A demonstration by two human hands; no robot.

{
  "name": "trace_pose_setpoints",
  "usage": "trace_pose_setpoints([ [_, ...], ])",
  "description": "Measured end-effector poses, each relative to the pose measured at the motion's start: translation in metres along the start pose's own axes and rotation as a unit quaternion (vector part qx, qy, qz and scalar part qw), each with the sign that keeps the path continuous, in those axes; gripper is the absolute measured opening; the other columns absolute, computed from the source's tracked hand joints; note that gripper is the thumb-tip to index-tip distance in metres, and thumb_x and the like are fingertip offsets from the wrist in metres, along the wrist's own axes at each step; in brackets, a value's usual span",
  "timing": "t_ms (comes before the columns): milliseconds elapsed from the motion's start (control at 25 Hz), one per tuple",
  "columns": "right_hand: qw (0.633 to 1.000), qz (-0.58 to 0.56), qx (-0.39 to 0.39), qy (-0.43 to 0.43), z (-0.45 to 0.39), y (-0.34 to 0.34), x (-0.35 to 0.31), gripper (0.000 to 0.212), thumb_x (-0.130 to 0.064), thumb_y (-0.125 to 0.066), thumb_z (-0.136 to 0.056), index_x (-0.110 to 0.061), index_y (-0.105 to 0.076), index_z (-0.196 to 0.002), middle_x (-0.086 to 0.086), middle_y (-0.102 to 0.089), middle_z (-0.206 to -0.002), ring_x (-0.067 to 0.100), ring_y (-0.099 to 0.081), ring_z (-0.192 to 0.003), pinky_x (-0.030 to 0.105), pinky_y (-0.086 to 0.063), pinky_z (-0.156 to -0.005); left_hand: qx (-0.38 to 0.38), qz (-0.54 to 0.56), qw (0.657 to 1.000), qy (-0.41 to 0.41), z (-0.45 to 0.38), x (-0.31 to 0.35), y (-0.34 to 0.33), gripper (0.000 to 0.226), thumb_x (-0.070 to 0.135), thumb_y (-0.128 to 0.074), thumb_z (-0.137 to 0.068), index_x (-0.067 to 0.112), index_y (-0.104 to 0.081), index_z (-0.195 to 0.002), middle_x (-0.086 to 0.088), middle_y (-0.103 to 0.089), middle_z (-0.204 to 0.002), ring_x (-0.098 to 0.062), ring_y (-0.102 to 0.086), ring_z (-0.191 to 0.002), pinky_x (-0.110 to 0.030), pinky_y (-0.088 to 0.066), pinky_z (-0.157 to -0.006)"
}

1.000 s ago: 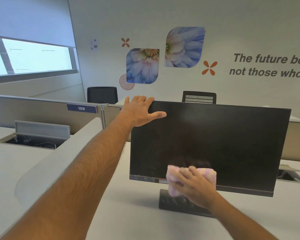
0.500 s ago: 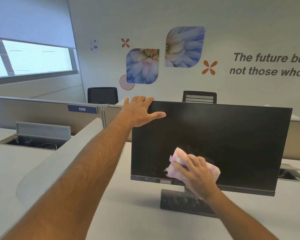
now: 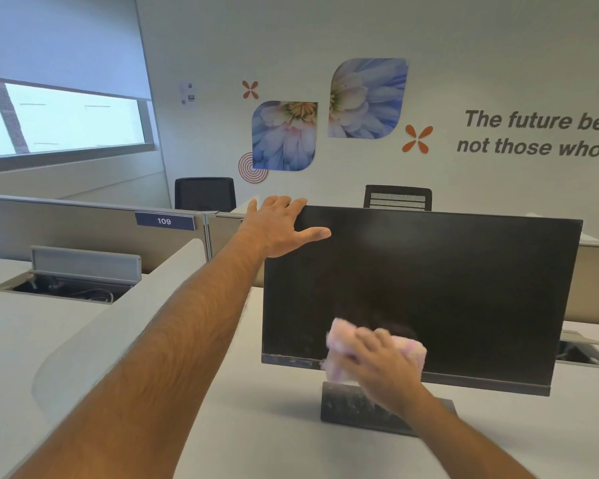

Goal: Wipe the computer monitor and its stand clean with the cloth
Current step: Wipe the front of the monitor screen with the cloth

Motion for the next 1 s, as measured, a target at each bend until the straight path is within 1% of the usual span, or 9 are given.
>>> trace_pose_setpoints([
  [40,0.993,0.038,-0.047,0.098,0.007,-0.004,-0.009,0.074,-0.027,-0.096,-0.049,-0.029,-0.064,-0.115,0.007,-0.049,-0.125,0.031,-0.057,-0.102,0.045,-0.055,-0.078,0.001,0.000,1.000,-0.001,0.000,0.000,0.000,0.105,0.093,-0.017,-0.071,0.031,-0.023,-0.155,-0.001,-0.026,-0.163,-0.028,-0.021,-0.150,-0.065,-0.010,-0.119],
  [120,0.985,0.072,-0.068,0.143,0.013,0.003,-0.010,0.077,-0.032,-0.099,-0.042,-0.030,-0.066,-0.111,0.004,-0.055,-0.121,0.028,-0.058,-0.099,0.042,-0.056,-0.075,0.004,0.000,1.000,-0.004,0.001,-0.001,0.000,0.104,0.093,-0.017,-0.072,0.030,-0.024,-0.155,-0.001,-0.027,-0.162,-0.028,-0.022,-0.150,-0.065,-0.010,-0.119],
  [320,0.991,-0.064,0.059,-0.106,-0.018,0.019,0.013,0.071,-0.023,-0.094,-0.055,-0.026,-0.064,-0.120,0.008,-0.056,-0.130,0.029,-0.056,-0.106,0.046,-0.054,-0.083,0.000,0.003,1.000,-0.002,0.000,-0.004,0.000,0.107,0.094,-0.015,-0.070,0.030,-0.023,-0.155,-0.001,-0.026,-0.162,-0.027,-0.021,-0.150,-0.066,-0.010,-0.119],
  [520,0.983,0.045,-0.074,0.161,-0.009,-0.008,-0.010,0.076,-0.030,-0.097,-0.054,-0.028,-0.055,-0.117,0.007,-0.048,-0.126,0.030,-0.055,-0.107,0.046,-0.054,-0.085,0.005,0.003,1.000,-0.004,0.001,-0.006,-0.001,0.104,0.093,-0.018,-0.072,0.031,-0.023,-0.155,-0.001,-0.027,-0.162,-0.027,-0.021,-0.150,-0.065,-0.011,-0.119],
  [720,0.994,-0.060,0.044,-0.082,-0.042,0.015,-0.004,0.068,-0.023,-0.090,-0.062,-0.027,-0.060,-0.123,0.009,-0.052,-0.131,0.031,-0.055,-0.109,0.048,-0.053,-0.086,0.003,0.003,1.000,0.001,0.000,-0.009,-0.001,0.105,0.093,-0.017,-0.070,0.031,-0.023,-0.155,-0.001,-0.026,-0.163,-0.028,-0.021,-0.150,-0.066,-0.010,-0.119],
  [760,0.994,-0.064,0.038,-0.076,-0.045,0.016,-0.008,0.068,-0.023,-0.090,-0.061,-0.027,-0.061,-0.122,0.009,-0.052,-0.130,0.032,-0.055,-0.108,0.048,-0.053,-0.085,0.002,0.005,1.000,0.000,0.001,-0.010,-0.001,0.106,0.093,-0.016,-0.070,0.031,-0.023,-0.155,-0.001,-0.026,-0.163,-0.028,-0.021,-0.150,-0.066,-0.010,-0.119],
  [880,0.983,0.035,-0.048,0.173,-0.033,-0.005,-0.035,0.060,-0.028,-0.091,-0.064,-0.029,-0.060,-0.115,0.009,-0.046,-0.125,0.031,-0.057,-0.107,0.046,-0.053,-0.083,0.004,0.010,1.000,-0.002,0.002,-0.012,-0.001,0.104,0.092,-0.018,-0.072,0.030,-0.023,-0.155,-0.001,-0.026,-0.163,-0.028,-0.021,-0.150,-0.066,-0.010,-0.119],
  [920,0.976,0.058,-0.053,0.205,-0.031,-0.005,-0.036,0.058,-0.030,-0.091,-0.066,-0.029,-0.059,-0.115,0.008,-0.045,-0.125,0.030,-0.056,-0.108,0.046,-0.052,-0.084,0.005,0.011,1.000,-0.002,0.003,-0.012,-0.001,0.103,0.092,-0.020,-0.073,0.030,-0.023,-0.155,-0.001,-0.026,-0.163,-0.028,-0.021,-0.150,-0.066,-0.010,-0.119],
  [1000,0.992,0.043,0.011,0.122,-0.043,0.000,-0.025,0.062,-0.028,-0.089,-0.066,-0.027,-0.058,-0.120,0.008,-0.049,-0.127,0.031,-0.055,-0.108,0.046,-0.053,-0.084,0.006,0.015,1.000,-0.003,0.003,-0.012,-0.001,0.103,0.091,-0.021,-0.073,0.030,-0.023,-0.155,-0.001,-0.026,-0.163,-0.028,-0.021,-0.150,-0.066,-0.010,-0.118],
])
Point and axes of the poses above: each hand's wrist, its own z-axis away from the middle knuckle, its own y-axis out of the back of the hand, x = y × z, the point moved 2 cm from there along -z, towards the middle knuckle
